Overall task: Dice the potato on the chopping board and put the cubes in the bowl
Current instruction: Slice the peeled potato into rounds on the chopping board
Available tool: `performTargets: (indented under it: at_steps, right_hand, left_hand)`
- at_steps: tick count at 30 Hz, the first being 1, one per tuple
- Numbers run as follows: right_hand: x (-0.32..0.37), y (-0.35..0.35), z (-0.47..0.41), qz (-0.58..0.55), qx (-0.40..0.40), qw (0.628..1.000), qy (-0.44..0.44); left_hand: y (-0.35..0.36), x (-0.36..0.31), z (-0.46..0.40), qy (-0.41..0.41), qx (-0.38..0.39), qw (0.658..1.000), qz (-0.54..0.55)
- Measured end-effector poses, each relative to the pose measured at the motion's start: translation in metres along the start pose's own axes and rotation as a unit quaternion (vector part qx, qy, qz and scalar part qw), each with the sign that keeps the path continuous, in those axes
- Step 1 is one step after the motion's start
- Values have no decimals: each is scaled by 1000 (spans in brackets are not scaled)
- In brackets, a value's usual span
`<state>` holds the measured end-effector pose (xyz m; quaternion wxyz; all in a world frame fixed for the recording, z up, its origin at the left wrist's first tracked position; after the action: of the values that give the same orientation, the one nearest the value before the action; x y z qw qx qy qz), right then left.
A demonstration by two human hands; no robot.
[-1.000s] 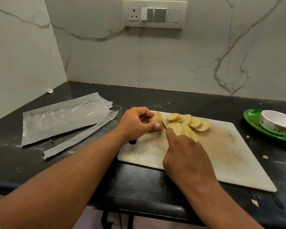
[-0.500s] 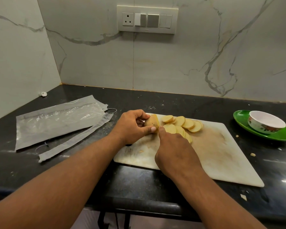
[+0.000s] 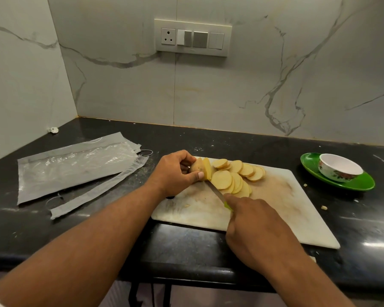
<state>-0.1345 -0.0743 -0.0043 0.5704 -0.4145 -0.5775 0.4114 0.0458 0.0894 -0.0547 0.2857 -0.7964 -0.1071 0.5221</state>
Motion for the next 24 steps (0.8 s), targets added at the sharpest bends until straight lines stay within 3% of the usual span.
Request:
performTargets:
  at_steps: [7, 17, 24]
  right_hand:
    - [-11, 13, -1, -16, -74, 997, 3]
    - [-13, 16, -21, -36, -79, 996, 21]
    - [-9, 10, -10, -38, -100, 994, 26]
  left_hand:
    - [0, -5, 4, 2, 24, 1000, 0]
    - [-6, -5, 9, 1, -1, 1000, 18]
    - [-10, 8, 4, -24, 40, 998, 30]
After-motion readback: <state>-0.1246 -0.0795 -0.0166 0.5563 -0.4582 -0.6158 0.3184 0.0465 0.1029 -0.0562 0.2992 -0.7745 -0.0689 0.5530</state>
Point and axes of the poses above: each hand's wrist, its own z-axis away from the middle knuckle, its own y-axis out of the palm, x = y × z, the point moved 2 cm from there along -z, towards the middle knuckle, and after that the axes turned 6 degrees about x, right-handed, at the moved point
